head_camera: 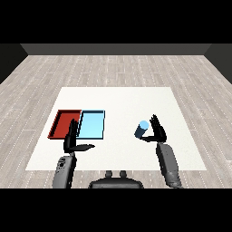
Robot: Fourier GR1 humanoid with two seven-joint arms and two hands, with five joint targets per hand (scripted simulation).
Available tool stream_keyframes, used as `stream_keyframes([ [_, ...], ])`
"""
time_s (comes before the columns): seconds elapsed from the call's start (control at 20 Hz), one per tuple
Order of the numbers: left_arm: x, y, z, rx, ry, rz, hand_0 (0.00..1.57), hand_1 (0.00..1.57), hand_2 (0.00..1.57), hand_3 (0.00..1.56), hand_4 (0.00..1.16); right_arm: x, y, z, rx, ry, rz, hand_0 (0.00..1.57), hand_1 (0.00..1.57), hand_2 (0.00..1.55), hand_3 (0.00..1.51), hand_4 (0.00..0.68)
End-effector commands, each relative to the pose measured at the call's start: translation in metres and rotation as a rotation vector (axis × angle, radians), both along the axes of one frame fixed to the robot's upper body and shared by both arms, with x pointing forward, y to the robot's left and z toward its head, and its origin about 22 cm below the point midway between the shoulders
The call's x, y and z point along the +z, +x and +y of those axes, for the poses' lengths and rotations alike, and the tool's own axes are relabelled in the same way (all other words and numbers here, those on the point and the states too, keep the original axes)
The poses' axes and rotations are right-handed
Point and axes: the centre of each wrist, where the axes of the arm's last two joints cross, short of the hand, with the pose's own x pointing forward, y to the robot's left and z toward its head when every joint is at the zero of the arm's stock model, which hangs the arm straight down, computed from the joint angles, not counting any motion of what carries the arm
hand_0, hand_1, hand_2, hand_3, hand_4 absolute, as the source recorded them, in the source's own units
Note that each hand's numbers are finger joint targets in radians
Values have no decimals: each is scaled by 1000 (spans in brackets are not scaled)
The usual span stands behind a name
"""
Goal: Pick the blue can and put it in the blue box
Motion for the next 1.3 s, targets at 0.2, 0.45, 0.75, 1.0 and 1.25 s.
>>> stream_keyframes([
  [0.2, 1, 5, 1, 19, 19, -1, 0, 0, 0, 0, 0, -5, 11, 4, -38, 38, 68, 0, 0, 0, 0, 0],
  [0.45, 13, 14, -8, 3, 16, -21, 0, 0, 0, 0, 0, -14, 1, 19, -24, 61, 83, 0, 0, 0, 0, 0],
  [0.75, 14, 9, 5, 30, 16, -29, 0, 0, 0, 0, 0, -38, 21, -6, -22, 73, 97, 0, 0, 0, 0, 0],
  [1.0, 24, -1, 16, 44, 28, -39, 0, 0, 0, 0, 0, -21, 42, 26, -25, 102, 114, 0, 0, 0, 0, 0],
  [1.25, 22, -11, -2, 37, 38, -37, 0, 0, 0, 0, 0, -26, 37, 14, -7, 97, 113, 0, 0, 0, 0, 0],
])
